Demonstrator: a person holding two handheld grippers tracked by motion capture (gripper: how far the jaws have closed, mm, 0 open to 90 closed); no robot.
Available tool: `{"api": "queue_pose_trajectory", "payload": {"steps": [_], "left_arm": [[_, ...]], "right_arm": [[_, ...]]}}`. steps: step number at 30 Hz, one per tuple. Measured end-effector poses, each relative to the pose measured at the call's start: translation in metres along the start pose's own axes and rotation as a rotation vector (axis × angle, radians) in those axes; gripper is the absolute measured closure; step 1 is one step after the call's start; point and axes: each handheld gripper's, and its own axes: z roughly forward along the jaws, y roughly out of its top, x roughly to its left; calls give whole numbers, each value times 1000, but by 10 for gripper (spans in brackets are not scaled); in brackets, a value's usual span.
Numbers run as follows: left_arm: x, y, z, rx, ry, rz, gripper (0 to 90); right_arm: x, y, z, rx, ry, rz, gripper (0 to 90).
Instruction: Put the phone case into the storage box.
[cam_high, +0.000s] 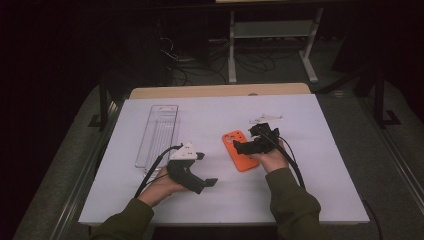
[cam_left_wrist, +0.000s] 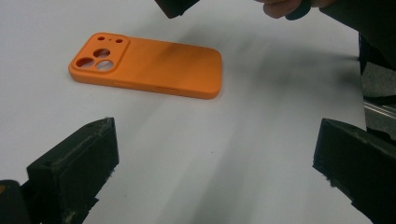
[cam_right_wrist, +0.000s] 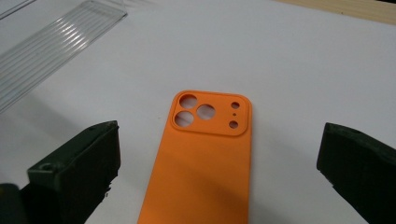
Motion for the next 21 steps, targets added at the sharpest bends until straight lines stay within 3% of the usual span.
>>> {"api": "queue_pose_trajectory", "payload": {"steps": [21], "left_arm": [[1, 0, 0, 7, -2, 3, 0]], "right_arm": [[9, -16, 26, 110, -27, 16, 10]]}}
